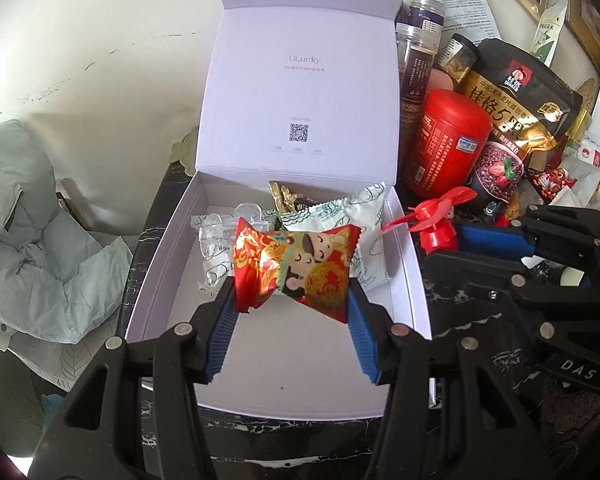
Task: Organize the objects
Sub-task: 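Lower the candy packet and red fan into the box and open both grippers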
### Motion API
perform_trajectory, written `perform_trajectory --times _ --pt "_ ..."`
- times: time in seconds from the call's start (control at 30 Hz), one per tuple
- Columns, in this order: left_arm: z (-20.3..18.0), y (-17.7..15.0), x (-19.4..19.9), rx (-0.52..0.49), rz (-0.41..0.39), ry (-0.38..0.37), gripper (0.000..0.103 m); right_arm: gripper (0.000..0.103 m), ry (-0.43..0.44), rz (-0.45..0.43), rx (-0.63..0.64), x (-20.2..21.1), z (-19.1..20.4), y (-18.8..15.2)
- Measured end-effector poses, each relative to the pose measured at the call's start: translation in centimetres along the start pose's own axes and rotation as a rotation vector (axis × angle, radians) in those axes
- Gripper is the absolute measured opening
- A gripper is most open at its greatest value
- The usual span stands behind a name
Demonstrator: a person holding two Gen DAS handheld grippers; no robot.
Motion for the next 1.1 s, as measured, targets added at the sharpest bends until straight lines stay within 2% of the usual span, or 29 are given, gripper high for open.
perform_trajectory --times 0.4,0.53,1.1 --pt "2.6 3.5 -3.7 0.003 -0.02 0.009 0.05 0.02 0.022 -0.019 0.02 -3.9 -1.7 3.5" --pt "3.9 3.5 -5.8 0.022 0.008 0.014 0.05 0.02 0.033 -0.019 0.006 -5.6 -2.5 4.3" --pt "4.6 1.9 -8.8 0.018 0.038 0.029 0.05 0.02 0.016 0.05 -0.074 -10.7 -4.3 1.5"
Point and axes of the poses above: each gripper's, at about its wrist camera, not at the fingertips, and x roughly against the way its jaws point, z to its left, y to its top, the point moved 3 cm from there along -x, roughly the way its jaws point, and after that the axes turned 13 degrees about -z, right-handed, at the moved point
